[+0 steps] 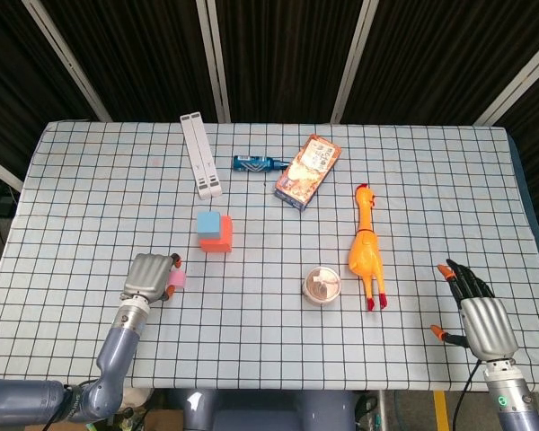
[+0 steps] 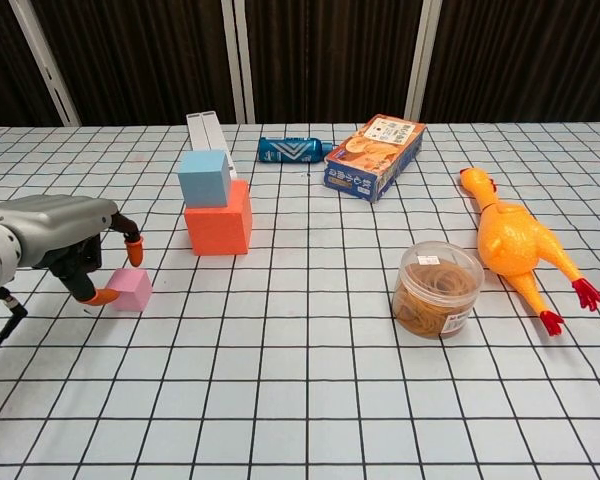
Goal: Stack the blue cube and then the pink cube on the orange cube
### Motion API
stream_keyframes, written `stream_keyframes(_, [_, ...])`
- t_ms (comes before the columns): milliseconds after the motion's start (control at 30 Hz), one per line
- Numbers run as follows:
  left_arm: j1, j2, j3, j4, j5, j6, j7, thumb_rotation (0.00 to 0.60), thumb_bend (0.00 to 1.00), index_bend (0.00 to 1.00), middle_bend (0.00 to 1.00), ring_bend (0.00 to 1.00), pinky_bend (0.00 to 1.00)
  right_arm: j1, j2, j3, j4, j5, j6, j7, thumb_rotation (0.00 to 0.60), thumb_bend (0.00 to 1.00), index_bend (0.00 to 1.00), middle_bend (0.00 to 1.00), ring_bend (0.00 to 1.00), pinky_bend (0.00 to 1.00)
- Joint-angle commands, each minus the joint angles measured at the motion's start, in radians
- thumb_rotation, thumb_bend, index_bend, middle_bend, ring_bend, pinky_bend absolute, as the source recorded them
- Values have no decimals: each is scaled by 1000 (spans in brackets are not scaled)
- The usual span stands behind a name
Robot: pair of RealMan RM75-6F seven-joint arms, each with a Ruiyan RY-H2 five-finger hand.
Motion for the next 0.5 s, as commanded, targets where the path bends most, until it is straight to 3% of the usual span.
stream_keyframes(33, [0, -2, 4, 3, 0, 1, 5, 600, 359, 363, 1000, 797, 804, 0, 0, 0, 0, 0, 0, -1, 600, 160, 102, 74, 103, 196])
stream_keyframes(500, [1, -4, 0, 1, 3, 8, 11, 600, 359, 404, 1000, 797, 804, 0, 1, 1, -1, 0, 1, 2, 600, 160, 102, 74, 103, 196])
